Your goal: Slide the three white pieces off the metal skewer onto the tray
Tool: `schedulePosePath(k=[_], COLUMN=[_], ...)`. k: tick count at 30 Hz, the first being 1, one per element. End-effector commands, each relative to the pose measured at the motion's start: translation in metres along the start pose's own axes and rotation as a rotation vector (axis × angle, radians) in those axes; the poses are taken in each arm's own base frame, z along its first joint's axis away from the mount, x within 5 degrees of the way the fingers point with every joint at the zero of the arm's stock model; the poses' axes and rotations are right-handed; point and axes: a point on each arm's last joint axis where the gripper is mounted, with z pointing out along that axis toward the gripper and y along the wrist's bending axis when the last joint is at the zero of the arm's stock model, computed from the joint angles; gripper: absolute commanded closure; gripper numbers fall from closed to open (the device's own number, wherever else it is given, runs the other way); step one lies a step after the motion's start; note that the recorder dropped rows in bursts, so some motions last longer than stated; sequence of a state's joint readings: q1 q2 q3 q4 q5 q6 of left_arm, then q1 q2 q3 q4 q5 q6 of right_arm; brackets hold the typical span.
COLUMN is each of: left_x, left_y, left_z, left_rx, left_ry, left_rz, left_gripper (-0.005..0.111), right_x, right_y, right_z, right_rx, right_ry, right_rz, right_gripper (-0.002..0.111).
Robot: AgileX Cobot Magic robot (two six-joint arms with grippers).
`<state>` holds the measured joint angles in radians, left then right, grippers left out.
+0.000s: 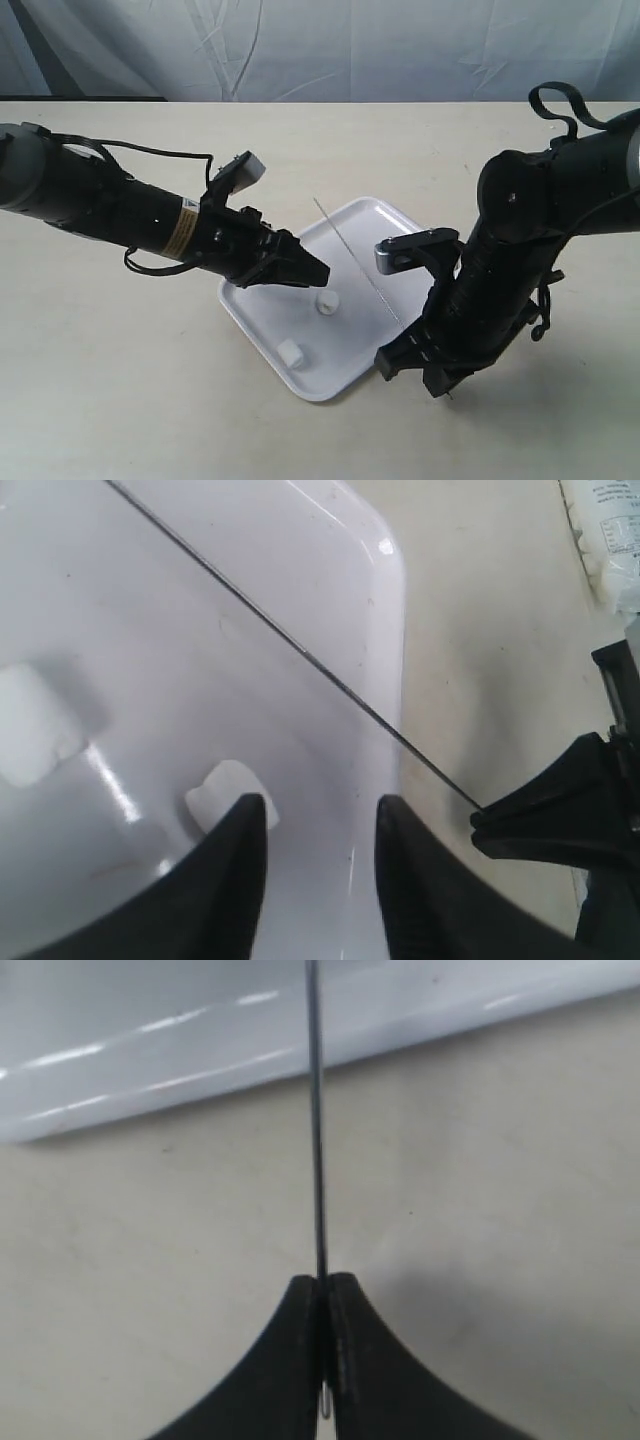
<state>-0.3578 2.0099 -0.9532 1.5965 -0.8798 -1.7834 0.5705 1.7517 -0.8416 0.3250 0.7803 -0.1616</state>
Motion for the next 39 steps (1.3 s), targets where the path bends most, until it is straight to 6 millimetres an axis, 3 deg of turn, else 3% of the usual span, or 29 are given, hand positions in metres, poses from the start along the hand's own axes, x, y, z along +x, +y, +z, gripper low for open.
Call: schedulePosePath(k=[1, 9, 18, 24, 31, 35, 39], left_x=[-0.003, -0.004, -0.017, -0.021, -0.027, -0.031, -0.038], left_y=[-0.004, -0.002, -0.019, -0.029, -0.038, -0.045, -0.056], left_z=[-0.003, -0.004, -0.021, -0.031, -0.051, -0.072, -0.1], left_rx=[0.021, -0.005, -0.058, -0.093, -0.193, -0.215, -0.222], left_ry=[-0.008, -0.015, -0.088, -0.103, -0.119, -0.181, -0.264], left_rz=[0.02, 0.025, 0.086, 0.148, 0.195, 0.208, 0.21], left_gripper=[0.07, 0.058, 0.057, 0.057, 0.057, 0.057, 0.057], right_x=[-0.004, -0.005, -0.006, -0.007, -0.007, -0.012, -0.024], right_y=[0.0, 0.001, 0.001, 0.001, 0.001, 0.004, 0.012], right_z=[-0.001, -0.001, -0.001, -0.001, -0.002, -0.02, -0.061], right_rx=[0.004, -0.011, -0.009, -0.009, -0.013, 0.014, 0.023], right_ry=[-0.035, -0.042, -0.053, -0.062, -0.065, -0.122, -0.233], right_rz=[-0.003, 0.015, 0.015, 0.019, 0.017, -0.035, -0.092], right_gripper=[0.109, 0.109, 0.109, 0.082, 0.081, 0.081, 0.081])
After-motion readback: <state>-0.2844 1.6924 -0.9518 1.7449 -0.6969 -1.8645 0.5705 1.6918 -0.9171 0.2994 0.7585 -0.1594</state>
